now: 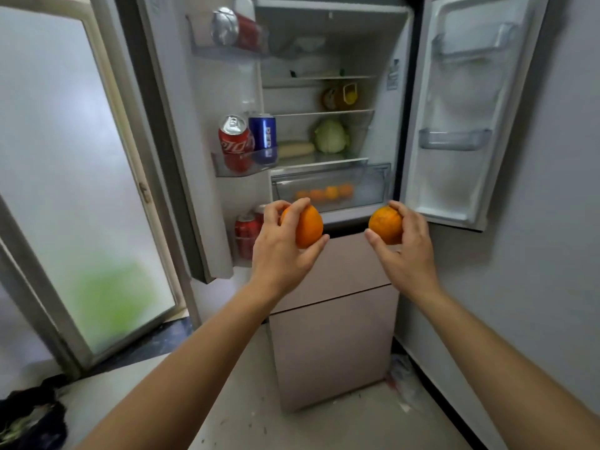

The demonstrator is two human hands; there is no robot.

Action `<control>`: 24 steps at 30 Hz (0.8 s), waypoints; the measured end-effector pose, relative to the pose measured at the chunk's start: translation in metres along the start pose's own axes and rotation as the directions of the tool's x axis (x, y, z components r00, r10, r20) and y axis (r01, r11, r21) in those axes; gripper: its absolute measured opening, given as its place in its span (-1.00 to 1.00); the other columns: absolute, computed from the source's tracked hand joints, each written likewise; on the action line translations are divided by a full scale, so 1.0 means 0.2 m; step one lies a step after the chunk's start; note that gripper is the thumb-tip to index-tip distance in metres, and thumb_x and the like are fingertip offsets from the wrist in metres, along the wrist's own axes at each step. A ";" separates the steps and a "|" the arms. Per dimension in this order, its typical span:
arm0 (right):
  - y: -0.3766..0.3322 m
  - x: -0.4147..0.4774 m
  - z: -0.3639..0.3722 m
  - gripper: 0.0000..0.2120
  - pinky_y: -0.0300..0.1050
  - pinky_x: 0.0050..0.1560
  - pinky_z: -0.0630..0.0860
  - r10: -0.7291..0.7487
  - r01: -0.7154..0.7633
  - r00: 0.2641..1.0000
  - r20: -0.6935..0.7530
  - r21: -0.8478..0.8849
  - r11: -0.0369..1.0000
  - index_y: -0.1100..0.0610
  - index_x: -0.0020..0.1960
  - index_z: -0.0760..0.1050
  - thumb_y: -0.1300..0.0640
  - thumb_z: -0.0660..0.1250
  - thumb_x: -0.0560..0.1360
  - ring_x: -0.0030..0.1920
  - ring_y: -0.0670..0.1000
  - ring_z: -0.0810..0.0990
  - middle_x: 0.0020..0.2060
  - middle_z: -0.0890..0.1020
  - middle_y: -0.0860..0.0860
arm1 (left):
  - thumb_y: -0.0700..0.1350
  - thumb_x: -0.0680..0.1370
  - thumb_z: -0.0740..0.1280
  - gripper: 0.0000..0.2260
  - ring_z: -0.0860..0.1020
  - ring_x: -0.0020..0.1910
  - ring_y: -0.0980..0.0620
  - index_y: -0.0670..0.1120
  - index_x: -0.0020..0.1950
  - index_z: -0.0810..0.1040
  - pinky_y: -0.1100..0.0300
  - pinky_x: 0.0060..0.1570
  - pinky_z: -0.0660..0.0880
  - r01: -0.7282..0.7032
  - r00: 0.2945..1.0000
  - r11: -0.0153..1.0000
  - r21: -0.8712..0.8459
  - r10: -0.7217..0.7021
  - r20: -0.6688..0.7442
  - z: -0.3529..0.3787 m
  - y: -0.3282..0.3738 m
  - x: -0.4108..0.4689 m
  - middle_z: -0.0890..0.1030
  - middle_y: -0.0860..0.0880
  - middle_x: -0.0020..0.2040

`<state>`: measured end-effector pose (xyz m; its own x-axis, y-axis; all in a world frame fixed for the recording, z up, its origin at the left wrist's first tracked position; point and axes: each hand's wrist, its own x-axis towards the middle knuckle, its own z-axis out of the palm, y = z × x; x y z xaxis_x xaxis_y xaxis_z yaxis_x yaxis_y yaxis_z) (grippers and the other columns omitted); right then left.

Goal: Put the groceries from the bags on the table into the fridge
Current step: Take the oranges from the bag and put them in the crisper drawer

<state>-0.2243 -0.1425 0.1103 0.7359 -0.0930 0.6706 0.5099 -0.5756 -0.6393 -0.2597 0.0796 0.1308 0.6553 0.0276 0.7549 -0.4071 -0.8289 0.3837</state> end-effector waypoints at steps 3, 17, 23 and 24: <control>0.19 0.18 0.08 -0.40 -0.31 0.13 0.30 0.001 -0.001 1.000 0.014 -0.011 1.000 -0.04 0.48 0.30 -0.04 0.45 0.51 0.20 -0.11 0.35 0.38 0.34 0.05 | 0.22 0.44 0.45 -0.35 0.50 0.12 -0.05 0.13 0.45 0.28 -0.03 0.00 0.59 0.007 1.000 1.000 -0.021 -0.007 -0.001 0.22 -0.07 0.16 0.31 0.00 0.33; 0.74 1.46 0.54 -0.38 -0.22 0.18 0.35 -0.095 0.098 0.995 0.041 -0.066 0.993 -0.01 0.50 0.28 -0.08 0.43 0.52 0.17 -0.13 0.38 0.37 0.35 0.04 | 0.03 0.37 0.57 -0.34 0.48 0.19 -0.04 -0.06 0.37 0.37 0.06 0.16 0.46 0.105 0.992 0.975 -0.196 -0.117 -0.051 1.05 -0.42 1.37 0.44 -0.05 0.25; 0.96 1.87 0.76 -0.36 -0.10 0.22 0.40 -0.063 0.066 0.993 0.097 -0.030 0.997 -0.06 0.51 0.26 -0.16 0.42 0.51 0.22 -0.08 0.41 0.38 0.37 0.02 | 0.04 0.37 0.57 -0.36 0.45 0.17 0.01 -0.01 0.37 0.40 0.23 0.13 0.37 0.222 0.975 0.963 -0.151 -0.221 0.021 1.33 -0.62 1.67 0.38 -0.05 0.26; 1.01 1.93 0.81 -0.35 -0.07 0.23 0.40 -0.050 0.054 0.990 0.131 -0.023 0.998 -0.06 0.51 0.26 -0.17 0.42 0.51 0.25 -0.03 0.43 0.38 0.39 0.02 | 0.05 0.37 0.57 -0.36 0.46 0.16 0.00 -0.01 0.37 0.40 0.24 0.13 0.36 0.255 0.967 0.958 -0.132 -0.253 0.030 1.37 -0.67 1.70 0.38 -0.06 0.26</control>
<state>0.2342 -0.1630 0.1799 0.7615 0.0432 0.6467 0.5380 -0.5986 -0.5935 0.1913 0.0475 0.1907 0.7560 0.2194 0.6168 -0.3072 -0.7131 0.6302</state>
